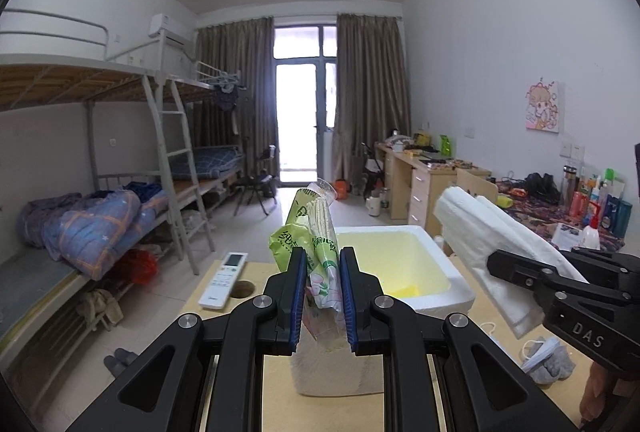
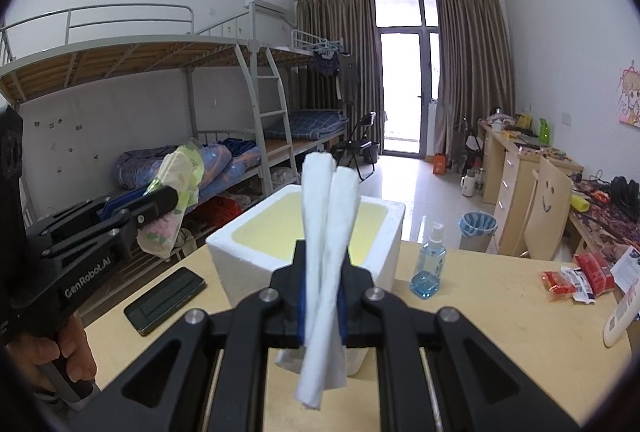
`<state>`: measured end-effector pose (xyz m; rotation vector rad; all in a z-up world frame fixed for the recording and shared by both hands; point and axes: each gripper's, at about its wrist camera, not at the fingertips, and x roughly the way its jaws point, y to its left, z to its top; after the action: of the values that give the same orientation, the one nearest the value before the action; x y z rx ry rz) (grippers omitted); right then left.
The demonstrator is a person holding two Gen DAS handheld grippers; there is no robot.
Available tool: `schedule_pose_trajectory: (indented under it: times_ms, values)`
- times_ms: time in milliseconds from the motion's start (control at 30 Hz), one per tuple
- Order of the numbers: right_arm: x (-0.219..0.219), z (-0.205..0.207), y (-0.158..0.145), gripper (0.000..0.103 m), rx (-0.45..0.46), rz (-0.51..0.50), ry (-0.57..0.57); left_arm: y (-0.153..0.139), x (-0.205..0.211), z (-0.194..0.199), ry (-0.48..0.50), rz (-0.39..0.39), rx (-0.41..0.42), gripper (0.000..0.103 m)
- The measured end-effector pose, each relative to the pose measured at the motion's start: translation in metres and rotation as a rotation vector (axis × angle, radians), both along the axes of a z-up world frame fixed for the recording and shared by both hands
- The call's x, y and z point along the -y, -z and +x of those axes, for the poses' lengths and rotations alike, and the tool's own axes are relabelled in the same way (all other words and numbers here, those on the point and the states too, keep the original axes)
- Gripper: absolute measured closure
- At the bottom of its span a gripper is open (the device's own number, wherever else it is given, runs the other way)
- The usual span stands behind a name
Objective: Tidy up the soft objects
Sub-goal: 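Lower the tissue pack into the foam box and open the left tool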
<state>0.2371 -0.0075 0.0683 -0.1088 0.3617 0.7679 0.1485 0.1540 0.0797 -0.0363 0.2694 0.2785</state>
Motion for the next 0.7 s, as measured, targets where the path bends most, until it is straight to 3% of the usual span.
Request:
schedule_pose_trajectory:
  times_ms: [700]
  values:
    - [-0.018, 0.038, -0.009, 0.088, -0.052, -0.004, 0.013, 0.001, -0.008, 0.068, 0.133, -0.031, -0.074, 0.085]
